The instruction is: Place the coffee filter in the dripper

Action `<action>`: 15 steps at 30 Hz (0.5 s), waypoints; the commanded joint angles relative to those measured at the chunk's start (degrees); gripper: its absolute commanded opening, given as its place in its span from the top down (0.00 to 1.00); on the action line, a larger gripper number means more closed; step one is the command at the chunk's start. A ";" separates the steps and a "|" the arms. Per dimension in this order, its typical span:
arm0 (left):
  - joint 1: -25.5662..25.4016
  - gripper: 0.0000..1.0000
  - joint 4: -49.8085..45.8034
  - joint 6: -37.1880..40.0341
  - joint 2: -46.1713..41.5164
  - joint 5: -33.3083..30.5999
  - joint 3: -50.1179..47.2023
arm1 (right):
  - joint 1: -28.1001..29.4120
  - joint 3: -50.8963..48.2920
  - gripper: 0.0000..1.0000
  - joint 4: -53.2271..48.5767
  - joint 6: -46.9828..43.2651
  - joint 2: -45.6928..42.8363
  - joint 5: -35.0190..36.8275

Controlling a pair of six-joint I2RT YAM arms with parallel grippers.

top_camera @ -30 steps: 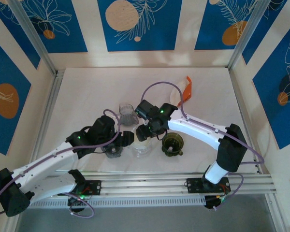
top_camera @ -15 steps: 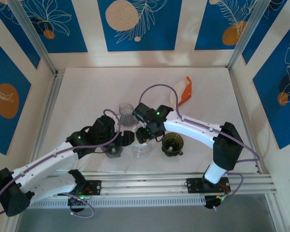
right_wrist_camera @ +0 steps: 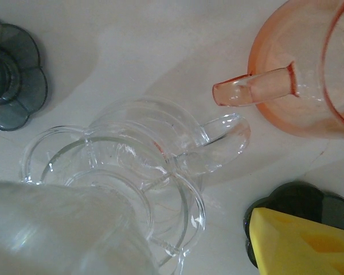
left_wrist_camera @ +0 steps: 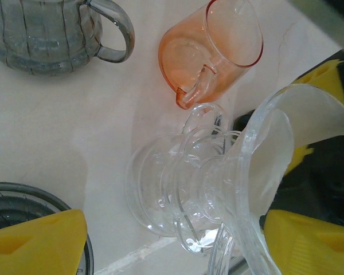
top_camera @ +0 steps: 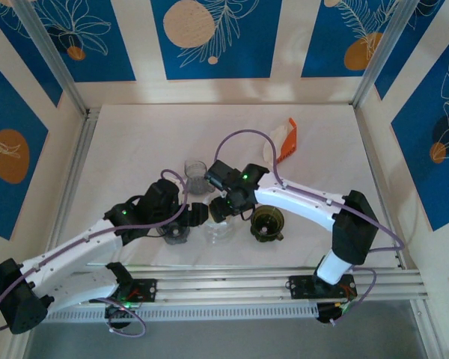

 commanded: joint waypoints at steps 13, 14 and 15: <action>0.88 0.19 0.57 -0.70 -0.14 1.01 -0.60 | 0.48 0.09 0.27 -3.52 4.73 -16.73 9.37; 0.90 0.19 0.66 -0.73 -0.28 1.01 -0.48 | 0.41 -0.62 0.27 -3.04 4.86 -17.77 9.55; 0.84 0.19 0.73 -0.70 -0.42 1.01 -0.29 | 0.48 -1.57 0.27 -2.29 5.10 -19.05 9.68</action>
